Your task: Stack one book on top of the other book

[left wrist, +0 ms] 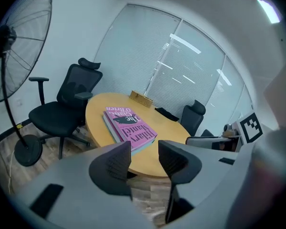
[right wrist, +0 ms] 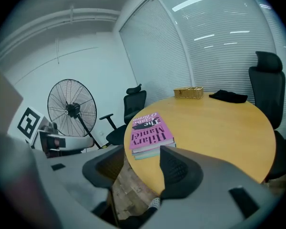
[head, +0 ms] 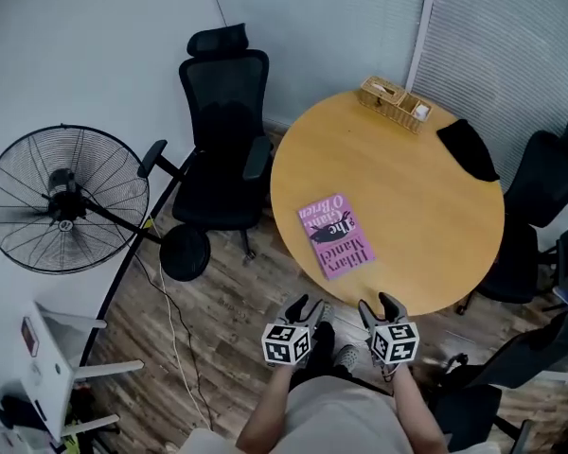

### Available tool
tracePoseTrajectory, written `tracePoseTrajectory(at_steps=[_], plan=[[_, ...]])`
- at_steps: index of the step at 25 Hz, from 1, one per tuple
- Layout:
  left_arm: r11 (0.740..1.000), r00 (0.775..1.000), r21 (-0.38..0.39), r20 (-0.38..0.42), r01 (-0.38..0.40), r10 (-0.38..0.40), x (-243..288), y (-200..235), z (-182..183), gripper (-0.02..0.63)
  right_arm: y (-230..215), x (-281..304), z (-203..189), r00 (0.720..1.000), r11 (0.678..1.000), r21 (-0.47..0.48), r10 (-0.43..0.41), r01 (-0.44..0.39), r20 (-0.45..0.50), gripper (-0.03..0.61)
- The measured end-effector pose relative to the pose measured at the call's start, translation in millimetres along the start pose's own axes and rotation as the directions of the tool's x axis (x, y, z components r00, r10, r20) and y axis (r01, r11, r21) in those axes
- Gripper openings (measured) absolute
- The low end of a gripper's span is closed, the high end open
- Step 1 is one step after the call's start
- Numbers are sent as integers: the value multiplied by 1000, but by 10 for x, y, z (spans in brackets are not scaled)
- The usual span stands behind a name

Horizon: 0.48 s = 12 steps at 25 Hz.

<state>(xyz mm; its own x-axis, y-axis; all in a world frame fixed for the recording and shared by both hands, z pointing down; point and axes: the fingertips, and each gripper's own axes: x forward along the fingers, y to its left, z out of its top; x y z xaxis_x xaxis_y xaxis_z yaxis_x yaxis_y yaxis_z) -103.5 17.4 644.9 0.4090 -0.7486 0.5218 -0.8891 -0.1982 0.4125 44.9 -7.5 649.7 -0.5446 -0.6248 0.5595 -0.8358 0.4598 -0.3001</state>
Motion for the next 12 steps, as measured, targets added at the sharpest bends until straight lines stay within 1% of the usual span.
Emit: tracePoseTrajectory(at_steps=[5, 9, 12], plan=[[1000, 1000, -10, 30, -3, 3, -264, -163, -157, 198, 148, -215, -197, 1000, 1000, 3, 18, -18, 15, 242], [1000, 1000, 26, 25, 8, -9, -472, -325, -316, 198, 254, -403, -314, 999, 1000, 24, 15, -17, 49, 236], [998, 1000, 56, 26, 0, -2, -570, -390, -398, 198, 274, -506, -387, 997, 999, 37, 12, -15, 72, 227]])
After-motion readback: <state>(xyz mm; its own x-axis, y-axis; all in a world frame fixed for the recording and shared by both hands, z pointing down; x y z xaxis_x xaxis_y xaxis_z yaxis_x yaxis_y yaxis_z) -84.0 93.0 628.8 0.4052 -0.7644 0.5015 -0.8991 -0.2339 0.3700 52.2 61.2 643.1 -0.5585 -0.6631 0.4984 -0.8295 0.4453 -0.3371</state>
